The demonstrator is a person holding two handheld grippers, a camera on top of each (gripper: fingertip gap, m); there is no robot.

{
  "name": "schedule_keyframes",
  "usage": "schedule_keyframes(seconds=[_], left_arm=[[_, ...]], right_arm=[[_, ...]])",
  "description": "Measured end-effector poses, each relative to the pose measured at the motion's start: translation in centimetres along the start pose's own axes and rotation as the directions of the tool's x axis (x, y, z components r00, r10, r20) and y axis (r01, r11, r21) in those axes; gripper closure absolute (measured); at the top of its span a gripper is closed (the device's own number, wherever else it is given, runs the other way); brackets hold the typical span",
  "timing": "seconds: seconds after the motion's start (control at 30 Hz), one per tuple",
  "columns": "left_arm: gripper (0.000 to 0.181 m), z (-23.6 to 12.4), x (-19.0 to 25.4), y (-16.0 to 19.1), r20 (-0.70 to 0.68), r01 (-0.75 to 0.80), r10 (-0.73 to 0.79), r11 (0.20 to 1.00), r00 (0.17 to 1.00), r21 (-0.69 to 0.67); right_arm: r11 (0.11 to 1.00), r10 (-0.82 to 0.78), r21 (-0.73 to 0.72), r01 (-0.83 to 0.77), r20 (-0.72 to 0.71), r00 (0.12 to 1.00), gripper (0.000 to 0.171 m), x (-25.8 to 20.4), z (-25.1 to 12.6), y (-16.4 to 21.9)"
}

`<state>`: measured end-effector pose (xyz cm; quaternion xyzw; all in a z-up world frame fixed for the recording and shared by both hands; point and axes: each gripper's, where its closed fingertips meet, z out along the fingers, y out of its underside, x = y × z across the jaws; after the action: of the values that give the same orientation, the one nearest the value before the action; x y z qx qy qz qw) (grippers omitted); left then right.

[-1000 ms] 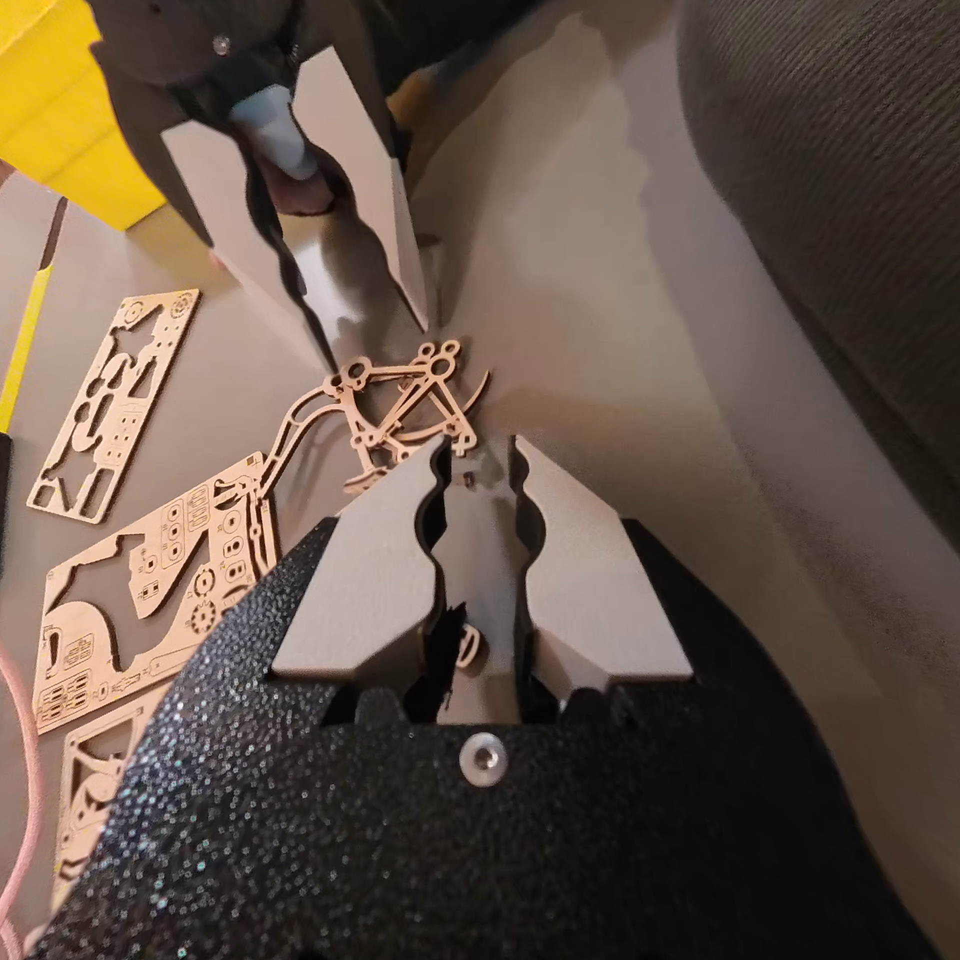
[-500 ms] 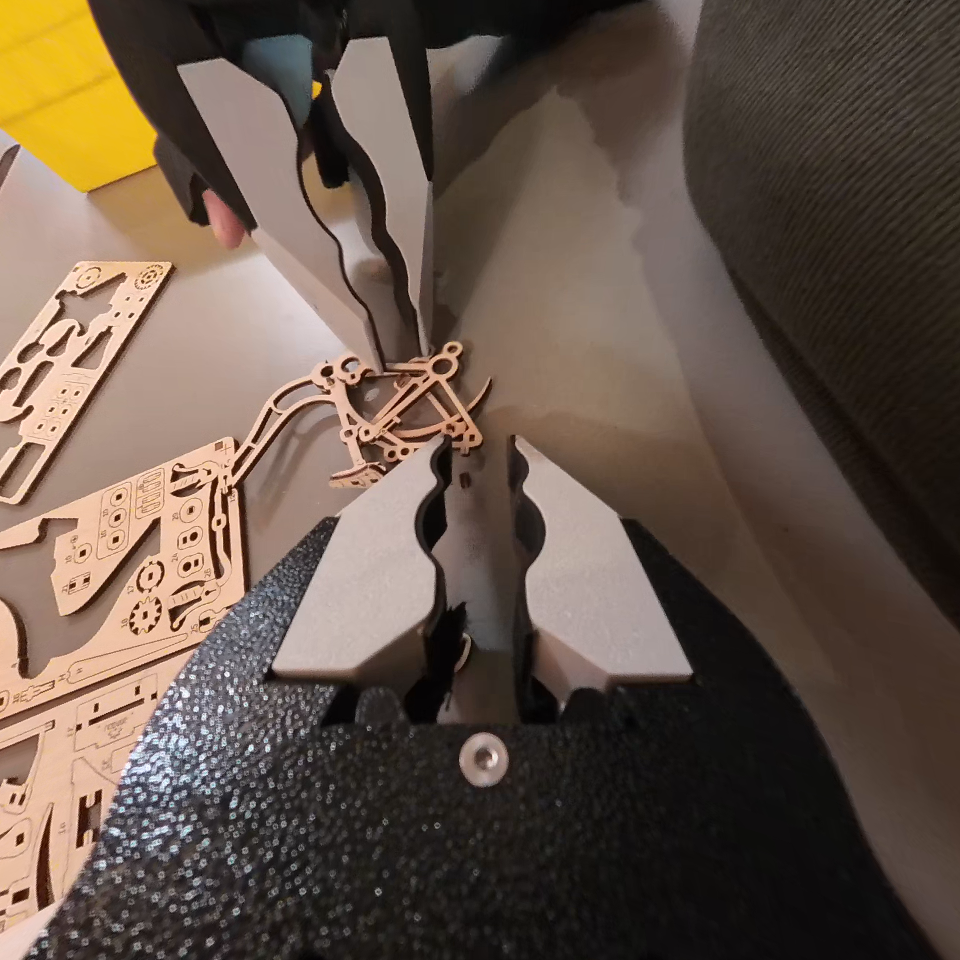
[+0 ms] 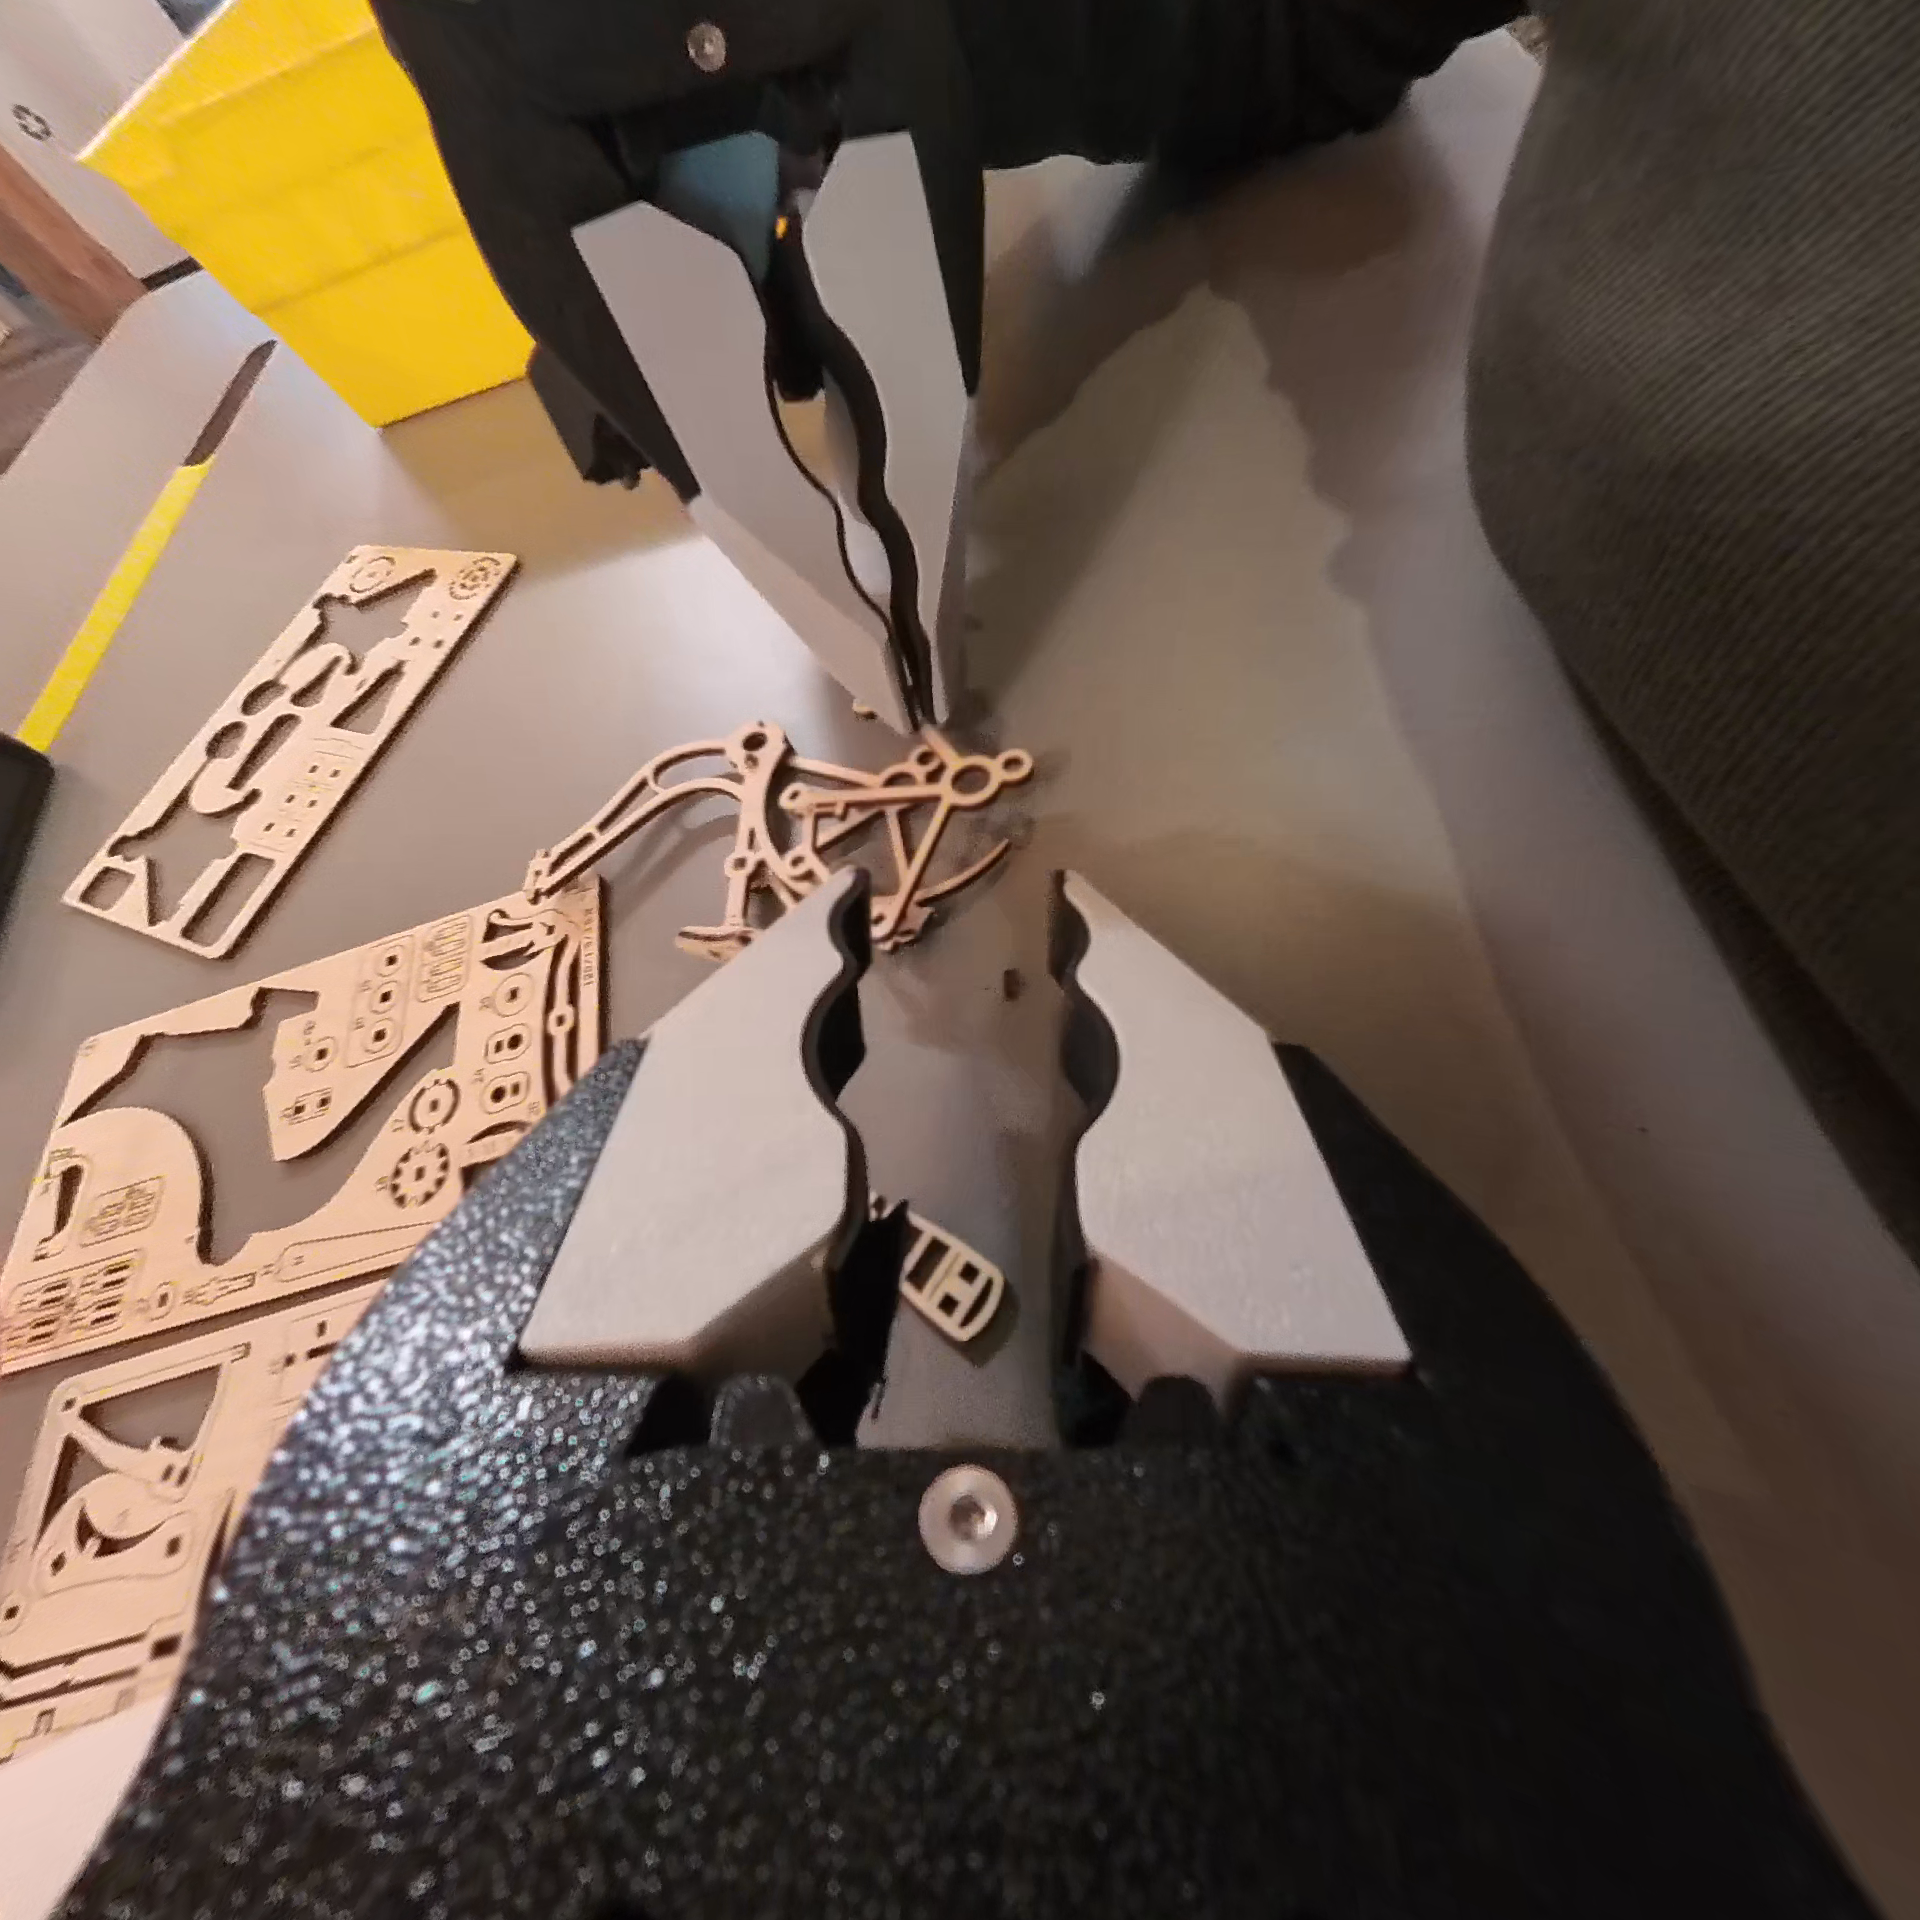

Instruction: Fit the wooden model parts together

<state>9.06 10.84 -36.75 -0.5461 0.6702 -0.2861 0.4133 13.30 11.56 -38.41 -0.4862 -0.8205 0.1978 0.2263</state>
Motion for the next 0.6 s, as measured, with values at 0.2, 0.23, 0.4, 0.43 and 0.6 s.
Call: schedule_keyframes(seconds=[0.2, 0.23, 0.4, 0.43, 0.6], left_arm=[[0.154, 0.1, -1.2, 0.6, 0.076, 0.012, -0.010, 1.000, 0.997, -0.026], [0.154, 0.1, -1.4, 0.6, 0.086, 0.018, -0.016, 1.000, 0.996, -0.025], [0.150, 0.2, -1.6, 0.3, 0.089, 0.042, -0.041, 0.999, 0.995, -0.008], [0.149, 0.2, -1.5, 0.2, 0.088, 0.039, -0.038, 0.999, 0.995, -0.004], [0.142, 0.4, -0.6, -0.4, 0.061, 0.045, -0.047, 0.998, 0.997, 0.040]], right_arm=[[0.998, -0.062, -0.029, 0.062, -0.017, 0.998, 0.171, 0.5, -0.7, 0.6], [0.996, -0.080, -0.027, 0.080, -0.011, 0.997, 0.171, 0.5, -0.7, 0.6], [0.992, -0.127, 0.031, 0.126, 0.029, 0.991, 0.171, -0.2, -0.9, -0.4], [0.990, -0.134, 0.046, 0.133, 0.025, 0.991, 0.171, -0.2, -0.9, -0.6], [0.988, -0.113, 0.108, 0.111, 0.007, 0.994, 0.171, -0.7, -0.9, -0.9]])
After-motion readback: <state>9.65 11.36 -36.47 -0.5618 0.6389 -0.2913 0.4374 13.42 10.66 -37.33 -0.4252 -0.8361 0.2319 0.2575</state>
